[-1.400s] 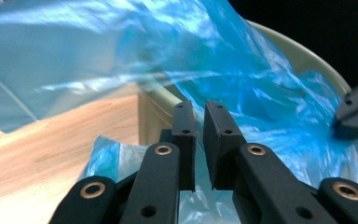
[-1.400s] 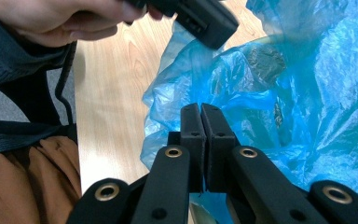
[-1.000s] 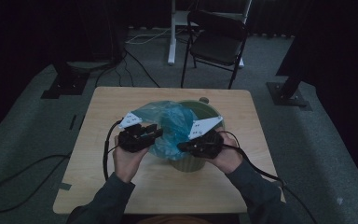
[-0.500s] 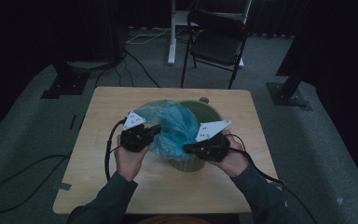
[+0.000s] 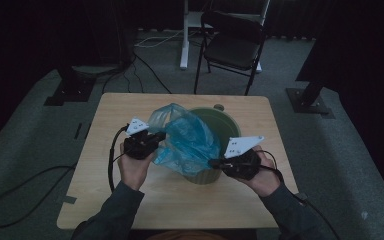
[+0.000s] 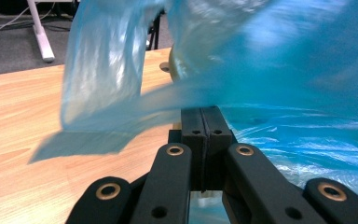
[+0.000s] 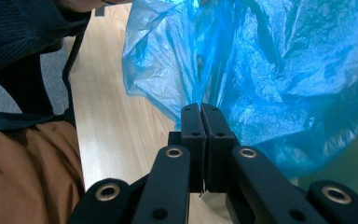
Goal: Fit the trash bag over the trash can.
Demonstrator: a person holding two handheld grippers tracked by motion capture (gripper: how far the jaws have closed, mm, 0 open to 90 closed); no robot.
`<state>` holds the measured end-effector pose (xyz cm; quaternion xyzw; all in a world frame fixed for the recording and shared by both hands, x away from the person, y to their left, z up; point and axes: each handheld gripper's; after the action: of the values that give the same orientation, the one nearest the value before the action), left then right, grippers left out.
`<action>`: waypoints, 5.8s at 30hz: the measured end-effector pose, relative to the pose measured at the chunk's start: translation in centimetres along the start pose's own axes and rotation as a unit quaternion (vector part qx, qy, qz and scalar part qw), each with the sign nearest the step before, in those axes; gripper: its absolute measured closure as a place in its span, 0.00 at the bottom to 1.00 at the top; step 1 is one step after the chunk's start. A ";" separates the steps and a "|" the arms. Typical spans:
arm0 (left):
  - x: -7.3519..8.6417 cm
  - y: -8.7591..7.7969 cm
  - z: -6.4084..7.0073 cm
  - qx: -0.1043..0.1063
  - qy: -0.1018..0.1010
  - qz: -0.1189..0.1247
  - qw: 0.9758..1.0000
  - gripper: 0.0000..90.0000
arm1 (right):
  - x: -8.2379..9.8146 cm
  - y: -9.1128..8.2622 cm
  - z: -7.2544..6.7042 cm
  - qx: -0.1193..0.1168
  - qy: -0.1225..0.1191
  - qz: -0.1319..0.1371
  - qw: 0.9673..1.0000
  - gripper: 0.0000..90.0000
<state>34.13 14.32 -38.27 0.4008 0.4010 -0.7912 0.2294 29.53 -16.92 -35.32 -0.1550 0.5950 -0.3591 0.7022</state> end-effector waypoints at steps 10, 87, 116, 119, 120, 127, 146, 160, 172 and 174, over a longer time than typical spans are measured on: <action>0.9 0.0 -0.1 0.000 0.000 -0.010 1.000 1.00 | 2.4 -1.5 0.2 0.016 0.021 -0.017 1.000 1.00; -0.3 -0.2 -2.7 0.051 0.012 0.037 0.998 0.62 | 6.2 -3.1 8.1 0.053 0.095 0.073 0.991 0.63; -4.2 3.2 -2.4 0.024 0.029 0.043 0.998 1.00 | 4.0 -1.3 12.3 0.105 0.127 0.064 0.984 0.98; -4.2 3.5 -2.8 0.021 0.021 0.043 0.999 1.00 | 4.2 -1.1 12.8 0.107 0.137 0.060 0.983 0.98; -4.3 3.5 -2.9 0.018 0.020 0.044 0.999 1.00 | 4.3 -1.0 13.0 0.108 0.140 0.060 0.982 0.98; -5.1 4.5 -3.8 0.004 0.008 0.034 0.999 1.00 | 4.6 -0.7 14.2 0.120 0.156 0.049 0.979 0.99; -4.6 8.1 -5.2 0.023 -0.014 -0.012 1.000 1.00 | 7.6 1.8 16.1 0.107 0.225 0.006 0.968 0.99; -3.5 7.7 -6.0 0.038 -0.028 -0.026 0.999 0.99 | 7.9 3.2 15.5 0.075 0.226 -0.003 0.971 0.99; -3.1 8.4 -6.4 0.031 -0.042 -0.048 0.998 0.98 | 9.2 4.5 15.2 0.061 0.233 -0.047 0.969 0.98; -2.9 8.1 -6.7 0.035 -0.046 -0.044 0.997 0.97 | 9.3 4.6 15.0 0.061 0.233 -0.053 0.969 0.96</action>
<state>44.40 15.25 -41.92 0.3537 0.3794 -0.8317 0.1979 45.53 -23.32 -41.37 -0.0549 0.7100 -0.4578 0.5322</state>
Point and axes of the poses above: each handheld gripper's, and its own axes: y roughly forward along the jaws, x roughly out of its underside, z roughly to its right, and after that the axes turned 13 degrees about -y, right-handed
